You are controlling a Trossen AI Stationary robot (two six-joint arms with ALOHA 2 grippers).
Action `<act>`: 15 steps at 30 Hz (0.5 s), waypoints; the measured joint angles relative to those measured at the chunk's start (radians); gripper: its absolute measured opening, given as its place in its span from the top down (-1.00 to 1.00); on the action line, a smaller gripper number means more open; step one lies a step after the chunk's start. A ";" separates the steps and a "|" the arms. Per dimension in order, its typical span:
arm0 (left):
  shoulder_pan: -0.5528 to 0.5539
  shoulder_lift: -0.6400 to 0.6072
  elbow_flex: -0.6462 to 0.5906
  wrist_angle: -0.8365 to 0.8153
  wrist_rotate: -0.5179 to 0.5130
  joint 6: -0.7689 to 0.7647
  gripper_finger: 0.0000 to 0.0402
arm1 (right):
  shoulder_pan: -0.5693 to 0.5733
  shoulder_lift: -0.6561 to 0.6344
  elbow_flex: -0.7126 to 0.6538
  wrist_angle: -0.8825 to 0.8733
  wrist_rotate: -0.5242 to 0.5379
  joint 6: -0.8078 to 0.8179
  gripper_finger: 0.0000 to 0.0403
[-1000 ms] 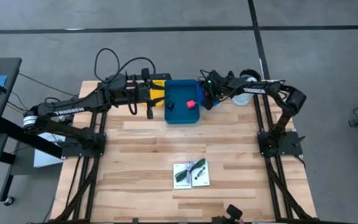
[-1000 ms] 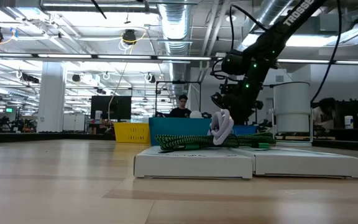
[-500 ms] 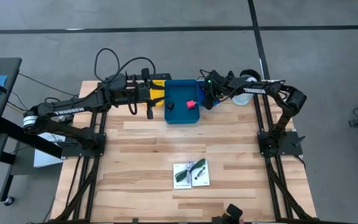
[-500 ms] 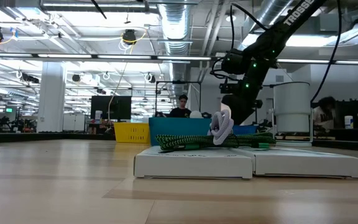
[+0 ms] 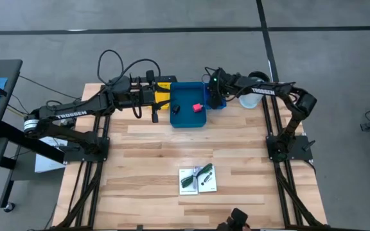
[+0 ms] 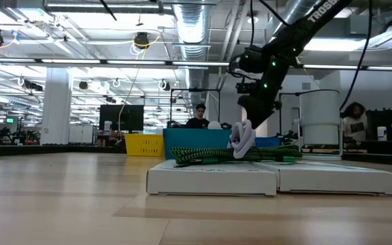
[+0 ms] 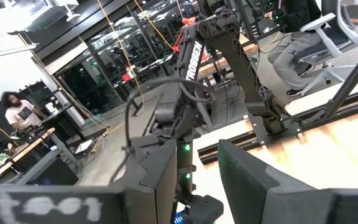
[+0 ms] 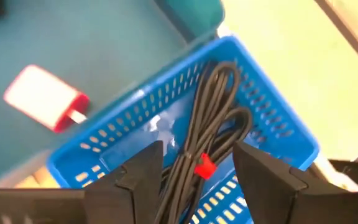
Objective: Pick and place items into bin
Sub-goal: Put the white charger cable into the blue basket
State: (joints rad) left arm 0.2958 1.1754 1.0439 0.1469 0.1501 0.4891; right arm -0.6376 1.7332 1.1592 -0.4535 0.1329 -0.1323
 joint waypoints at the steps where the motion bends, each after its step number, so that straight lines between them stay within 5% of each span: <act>1: 0.000 -0.003 0.000 -0.002 -0.001 0.000 0.45 | 0.003 0.000 0.023 -0.021 0.000 -0.003 0.06; 15: 0.000 -0.080 -0.001 -0.199 -0.010 0.002 0.45 | 0.185 -0.088 0.175 -0.289 -0.045 -0.156 0.09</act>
State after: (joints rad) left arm 0.2958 1.0949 1.0431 -0.0518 0.1403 0.4908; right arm -0.4523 1.6457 1.3342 -0.7425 0.0878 -0.2881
